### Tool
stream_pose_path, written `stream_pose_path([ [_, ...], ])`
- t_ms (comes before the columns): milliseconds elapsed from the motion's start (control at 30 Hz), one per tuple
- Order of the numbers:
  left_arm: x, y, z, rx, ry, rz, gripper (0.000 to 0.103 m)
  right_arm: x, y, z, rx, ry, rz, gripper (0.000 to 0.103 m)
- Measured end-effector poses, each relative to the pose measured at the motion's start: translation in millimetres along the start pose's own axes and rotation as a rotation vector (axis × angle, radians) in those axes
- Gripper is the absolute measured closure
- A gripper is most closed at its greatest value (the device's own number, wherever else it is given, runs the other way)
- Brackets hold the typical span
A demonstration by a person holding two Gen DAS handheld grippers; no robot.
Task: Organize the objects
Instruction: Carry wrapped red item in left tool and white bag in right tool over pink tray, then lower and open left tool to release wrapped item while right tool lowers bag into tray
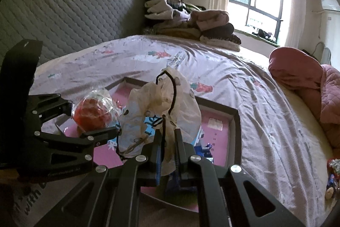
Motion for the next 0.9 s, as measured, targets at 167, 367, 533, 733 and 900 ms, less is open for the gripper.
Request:
stream_pose_path([
  [167, -4, 2, 5, -0.013, -0.026, 0.000, 0.047, -4, -4, 3, -0.013, -0.014, -0.028, 0.093],
  [367, -8, 4, 9, -0.021, -0.048, 0.006, 0.047, -7, -7, 3, -0.053, -0.016, -0.074, 0.093],
  [533, -11, 6, 11, -0.029, -0.060, 0.011, 0.047, -8, -10, 5, -0.052, -0.026, -0.094, 0.093],
  [733, -11, 7, 10, -0.030, -0.061, 0.013, 0.047, -12, -13, 8, -0.045, -0.036, -0.114, 0.093],
  [900, -12, 9, 9, -0.034, -0.064, 0.022, 0.047, -17, -17, 13, -0.034, -0.060, -0.127, 0.093],
])
Point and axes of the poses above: each gripper's, at about its wrist camera, not at the fingertips, and z roughly the way its jaws point, y to its right, x to its top, the point moved 6 cm from there along z, roughly the way its jaws point, and after that the axes turned 3 degrees about y, right-handed, at the moved point
